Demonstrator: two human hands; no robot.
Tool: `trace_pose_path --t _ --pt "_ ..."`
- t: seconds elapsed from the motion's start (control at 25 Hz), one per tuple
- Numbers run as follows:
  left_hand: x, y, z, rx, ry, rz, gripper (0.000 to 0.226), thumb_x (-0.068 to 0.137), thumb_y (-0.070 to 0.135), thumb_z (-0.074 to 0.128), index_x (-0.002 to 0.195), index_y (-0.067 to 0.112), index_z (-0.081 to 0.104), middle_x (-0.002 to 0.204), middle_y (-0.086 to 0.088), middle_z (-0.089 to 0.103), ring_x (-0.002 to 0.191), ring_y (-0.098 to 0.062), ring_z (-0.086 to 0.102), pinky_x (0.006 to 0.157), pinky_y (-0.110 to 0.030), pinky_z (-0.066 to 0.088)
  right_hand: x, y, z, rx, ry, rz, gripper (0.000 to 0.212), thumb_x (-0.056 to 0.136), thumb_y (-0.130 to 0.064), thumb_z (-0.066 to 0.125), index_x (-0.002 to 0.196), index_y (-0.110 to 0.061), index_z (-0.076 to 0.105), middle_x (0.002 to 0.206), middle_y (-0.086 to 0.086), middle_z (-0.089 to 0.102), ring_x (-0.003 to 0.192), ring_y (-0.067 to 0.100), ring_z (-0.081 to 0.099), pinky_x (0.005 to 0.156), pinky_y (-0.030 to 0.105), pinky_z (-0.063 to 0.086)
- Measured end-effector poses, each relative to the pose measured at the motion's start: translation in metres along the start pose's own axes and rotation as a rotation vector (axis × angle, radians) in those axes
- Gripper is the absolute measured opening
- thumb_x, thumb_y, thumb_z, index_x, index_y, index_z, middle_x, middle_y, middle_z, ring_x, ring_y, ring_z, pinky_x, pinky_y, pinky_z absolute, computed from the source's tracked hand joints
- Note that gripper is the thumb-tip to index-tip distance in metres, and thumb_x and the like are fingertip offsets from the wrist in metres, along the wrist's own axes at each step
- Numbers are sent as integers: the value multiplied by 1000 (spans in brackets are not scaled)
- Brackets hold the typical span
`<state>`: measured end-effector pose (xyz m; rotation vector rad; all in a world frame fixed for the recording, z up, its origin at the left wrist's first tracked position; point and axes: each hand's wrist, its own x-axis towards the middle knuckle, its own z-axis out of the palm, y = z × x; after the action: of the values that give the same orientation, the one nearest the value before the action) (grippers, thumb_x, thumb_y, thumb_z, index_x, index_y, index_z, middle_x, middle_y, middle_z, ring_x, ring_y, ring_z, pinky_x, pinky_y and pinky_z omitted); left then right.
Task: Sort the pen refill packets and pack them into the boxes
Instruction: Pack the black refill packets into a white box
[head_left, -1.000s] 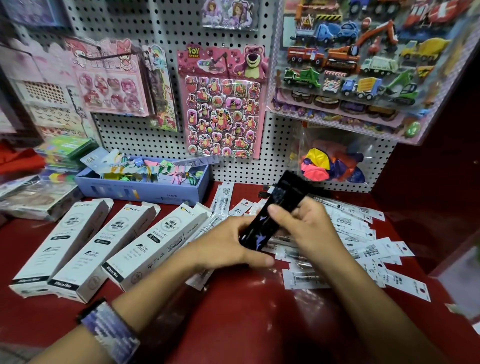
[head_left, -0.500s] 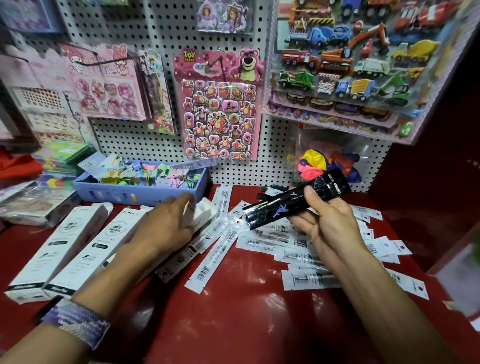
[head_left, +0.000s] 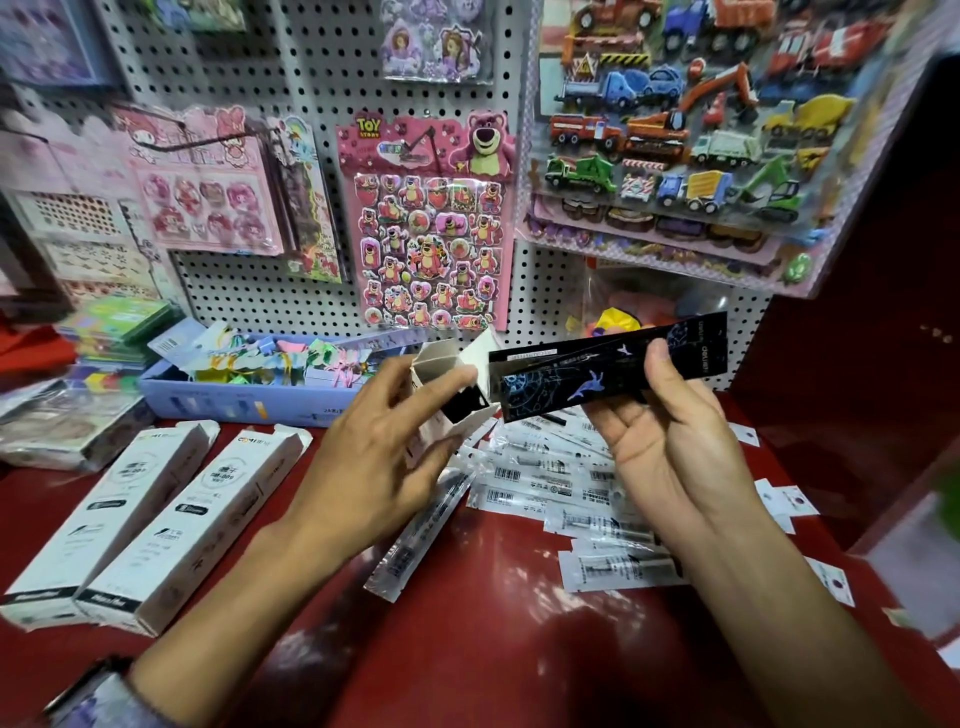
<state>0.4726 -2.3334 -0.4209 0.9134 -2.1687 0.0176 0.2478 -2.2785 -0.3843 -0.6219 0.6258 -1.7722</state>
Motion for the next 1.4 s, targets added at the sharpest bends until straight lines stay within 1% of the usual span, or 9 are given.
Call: trace_pose_path --t 0.12,0.28,0.48,0.64,0.8,0.96,1.08,1.24,1.4 --pt "0 0 4 39 9 17 50 85 30 63 133 32 50 128 -7 51 97 -24 58 77 -34 53 -2 0 2 -11 -14 -6 25 86 -23 57 99 -1 60 90 12 73 84 21 74 68 30 60" --pt "2 3 7 58 -14 12 38 86 30 63 124 26 57 131 -7 50 98 -23 58 75 -31 50 -2 4 2 30 133 -49 60 84 -20 63 133 9 43 101 18 72 93 27 73 74 36 61" --pt "3 8 9 41 -64 28 41 85 19 66 123 25 53 127 -6 44 97 -25 52 83 -40 49 -2 4 0 -97 229 -142 15 96 -12 57 103 -2 49 77 6 71 70 11 72 75 38 62" --pt "4 12 9 60 -89 28 42 82 16 67 120 24 52 126 -8 43 100 -26 50 85 -43 48 -5 7 6 -344 219 -312 17 94 -14 60 104 -1 55 92 15 69 85 21 73 78 36 59" --pt "0 12 10 77 -90 13 49 81 15 69 124 26 49 129 -7 40 101 -26 49 86 -41 47 -17 9 15 -542 122 -493 8 90 -17 63 94 -10 64 85 -2 74 86 16 73 77 26 57" --pt "0 14 10 69 -85 2 51 81 15 69 126 26 48 128 -5 39 100 -23 46 86 -38 45 -14 7 14 -307 194 -368 15 89 -19 63 97 -7 56 90 13 68 88 24 72 84 42 59" --pt "2 20 8 57 -102 9 39 79 14 67 111 28 50 121 -1 37 98 -20 44 82 -40 46 -9 3 9 -159 274 -222 14 96 -14 58 89 -9 46 69 0 70 67 9 70 76 38 62" --pt "2 22 11 29 -108 6 37 82 16 67 115 27 52 123 1 38 103 -20 44 86 -40 45 -6 3 3 -21 275 -102 19 95 -13 59 106 -3 49 96 15 75 95 29 74 84 44 60" --pt "3 22 12 46 -111 14 39 82 21 68 117 28 50 122 -2 39 100 -22 44 84 -41 45 -6 4 5 -65 285 -109 15 94 -13 60 97 -6 48 91 15 72 97 31 71 84 46 60"
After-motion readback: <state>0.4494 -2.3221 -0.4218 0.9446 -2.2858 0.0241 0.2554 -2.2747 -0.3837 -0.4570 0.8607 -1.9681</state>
